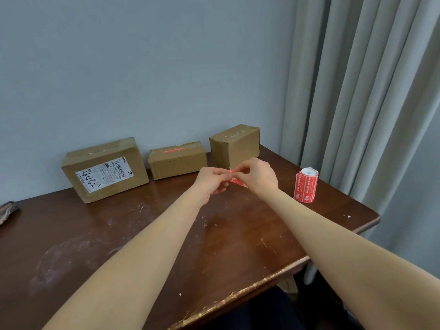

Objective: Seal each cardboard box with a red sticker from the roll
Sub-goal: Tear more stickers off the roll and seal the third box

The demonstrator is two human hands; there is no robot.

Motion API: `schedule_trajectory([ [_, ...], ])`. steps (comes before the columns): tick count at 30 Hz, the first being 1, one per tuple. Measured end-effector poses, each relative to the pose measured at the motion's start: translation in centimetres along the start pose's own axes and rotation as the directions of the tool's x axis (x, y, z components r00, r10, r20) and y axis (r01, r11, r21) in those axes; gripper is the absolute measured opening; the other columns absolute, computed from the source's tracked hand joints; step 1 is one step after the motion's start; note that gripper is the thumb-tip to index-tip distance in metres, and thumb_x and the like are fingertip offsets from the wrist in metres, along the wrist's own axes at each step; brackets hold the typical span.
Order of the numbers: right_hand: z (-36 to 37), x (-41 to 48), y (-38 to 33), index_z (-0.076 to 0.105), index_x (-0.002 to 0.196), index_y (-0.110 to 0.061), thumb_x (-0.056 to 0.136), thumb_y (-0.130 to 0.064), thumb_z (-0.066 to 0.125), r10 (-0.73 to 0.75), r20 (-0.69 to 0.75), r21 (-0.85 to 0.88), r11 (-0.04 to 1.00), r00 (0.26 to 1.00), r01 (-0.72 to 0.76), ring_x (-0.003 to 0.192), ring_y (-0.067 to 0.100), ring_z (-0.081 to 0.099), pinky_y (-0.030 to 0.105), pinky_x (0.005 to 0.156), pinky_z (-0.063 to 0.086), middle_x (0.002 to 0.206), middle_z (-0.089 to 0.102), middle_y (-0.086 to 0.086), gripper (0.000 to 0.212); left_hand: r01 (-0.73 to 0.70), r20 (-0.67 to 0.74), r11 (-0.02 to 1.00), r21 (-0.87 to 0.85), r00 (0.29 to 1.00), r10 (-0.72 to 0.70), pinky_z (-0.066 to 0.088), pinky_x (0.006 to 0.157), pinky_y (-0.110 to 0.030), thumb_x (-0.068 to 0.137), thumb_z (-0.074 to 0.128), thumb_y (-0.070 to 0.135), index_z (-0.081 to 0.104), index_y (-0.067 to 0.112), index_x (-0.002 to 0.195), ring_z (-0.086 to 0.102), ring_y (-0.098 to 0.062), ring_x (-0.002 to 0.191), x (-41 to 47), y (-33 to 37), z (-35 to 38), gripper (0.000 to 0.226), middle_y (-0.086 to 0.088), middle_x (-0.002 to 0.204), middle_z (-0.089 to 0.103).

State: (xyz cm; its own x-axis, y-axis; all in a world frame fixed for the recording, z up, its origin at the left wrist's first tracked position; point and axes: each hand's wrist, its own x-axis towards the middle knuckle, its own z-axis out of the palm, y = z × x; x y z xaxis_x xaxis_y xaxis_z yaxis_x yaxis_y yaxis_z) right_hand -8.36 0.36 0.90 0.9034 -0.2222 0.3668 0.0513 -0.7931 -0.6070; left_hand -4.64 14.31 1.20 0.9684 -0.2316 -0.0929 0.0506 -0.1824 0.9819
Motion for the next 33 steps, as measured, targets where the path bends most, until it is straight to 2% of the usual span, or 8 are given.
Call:
schedule_trajectory([
  [2, -0.2, 0.1, 0.0, 0.076, 0.095, -0.023, 0.087, -0.033, 0.066, -0.005, 0.001, -0.021, 1.0, 1.0, 0.005, 0.09, 0.013, 0.059, 0.026, 0.067, 0.045, 0.101, 0.064, -0.004, 0.016, -0.007, 0.002, 1.0, 0.019, 1.0, 0.007, 0.054, 0.068, -0.023, 0.084, 0.071, 0.008, 0.072, 0.007, 0.101, 0.058, -0.008, 0.065, 0.0, 0.0, 0.1, 0.017, -0.004, 0.08, 0.067],
  [7, -0.6, 0.2, 0.3, 0.076, 0.092, -0.022, 0.088, -0.032, 0.065, -0.055, -0.016, -0.09, 0.995, 0.998, 0.053, 0.088, 0.012, 0.056, 0.031, 0.069, 0.05, 0.1, 0.065, -0.005, 0.016, -0.041, 0.013, 0.996, 0.084, 0.999, 0.04, 0.054, 0.068, -0.023, 0.085, 0.069, 0.008, 0.072, 0.01, 0.098, 0.058, -0.008, 0.066, -0.1, 0.3, 0.4, 0.013, -0.002, 0.079, 0.068],
  [10, -0.7, 0.2, 0.5, 0.075, 0.092, -0.022, 0.089, -0.032, 0.063, -0.084, -0.005, -0.135, 0.987, 0.996, 0.083, 0.093, 0.013, 0.052, 0.029, 0.069, 0.044, 0.1, 0.063, -0.006, 0.016, -0.067, 0.026, 0.989, 0.131, 0.998, 0.064, 0.053, 0.066, -0.022, 0.085, 0.068, 0.007, 0.072, 0.01, 0.094, 0.058, -0.008, 0.065, -0.2, 0.5, 0.5, 0.01, -0.001, 0.076, 0.067],
  [15, -0.9, 0.3, 0.8, 0.075, 0.092, -0.023, 0.09, -0.031, 0.06, -0.113, 0.022, -0.162, 0.98, 0.993, 0.115, 0.1, 0.016, 0.05, 0.033, 0.075, 0.047, 0.103, 0.063, -0.004, 0.018, -0.083, 0.043, 0.984, 0.161, 0.996, 0.077, 0.051, 0.066, -0.022, 0.085, 0.068, 0.005, 0.072, 0.014, 0.086, 0.057, -0.008, 0.064, -0.2, 0.7, 0.6, 0.01, -0.002, 0.076, 0.068],
  [19, -0.7, 0.2, 0.9, 0.075, 0.094, -0.021, 0.091, -0.029, 0.058, -0.115, 0.003, -0.158, 0.981, 0.993, 0.114, 0.1, 0.018, 0.05, 0.031, 0.073, 0.044, 0.103, 0.063, -0.003, 0.019, -0.081, 0.031, 0.982, 0.17, 0.997, 0.077, 0.051, 0.063, -0.021, 0.085, 0.068, 0.006, 0.072, 0.005, 0.099, 0.056, -0.009, 0.062, -0.2, 0.7, 0.8, 0.014, -0.003, 0.076, 0.066],
  [22, -0.5, 0.1, 1.0, 0.074, 0.094, -0.019, 0.092, -0.028, 0.056, -0.106, -0.004, -0.144, 0.984, 0.994, 0.104, 0.1, 0.018, 0.05, 0.029, 0.071, 0.04, 0.103, 0.063, -0.002, 0.02, -0.076, 0.022, 0.982, 0.174, 0.997, 0.073, 0.051, 0.062, -0.02, 0.086, 0.067, 0.007, 0.072, 0.004, 0.101, 0.056, -0.008, 0.062, -0.1, 0.7, 0.9, 0.016, -0.004, 0.076, 0.066],
  [28, -0.3, 0.2, 0.9, 0.071, 0.087, -0.018, 0.089, -0.03, 0.059, -0.04, -0.029, -0.065, 0.997, 0.999, 0.038, 0.094, 0.017, 0.053, 0.029, 0.07, 0.042, 0.096, 0.062, -0.002, 0.017, -0.057, -0.016, 0.993, 0.105, 0.998, 0.059, 0.051, 0.062, -0.022, 0.084, 0.072, 0.018, 0.072, 0.006, 0.096, 0.056, -0.009, 0.063, -0.1, 0.6, 1.4, 0.017, -0.004, 0.076, 0.066],
  [33, -0.4, 0.4, 0.6, 0.067, 0.085, -0.024, 0.09, -0.028, 0.056, 0.175, -0.021, 0.134, 0.976, 0.984, -0.17, 0.081, 0.017, 0.061, 0.027, 0.066, 0.047, 0.087, 0.066, -0.005, 0.013, -0.035, -0.062, 0.994, 0.107, 0.997, 0.041, 0.055, 0.07, -0.027, 0.085, 0.07, 0.015, 0.072, 0.006, 0.096, 0.059, -0.01, 0.065, 0.3, 0.7, 1.7, 0.014, -0.006, 0.077, 0.067],
])
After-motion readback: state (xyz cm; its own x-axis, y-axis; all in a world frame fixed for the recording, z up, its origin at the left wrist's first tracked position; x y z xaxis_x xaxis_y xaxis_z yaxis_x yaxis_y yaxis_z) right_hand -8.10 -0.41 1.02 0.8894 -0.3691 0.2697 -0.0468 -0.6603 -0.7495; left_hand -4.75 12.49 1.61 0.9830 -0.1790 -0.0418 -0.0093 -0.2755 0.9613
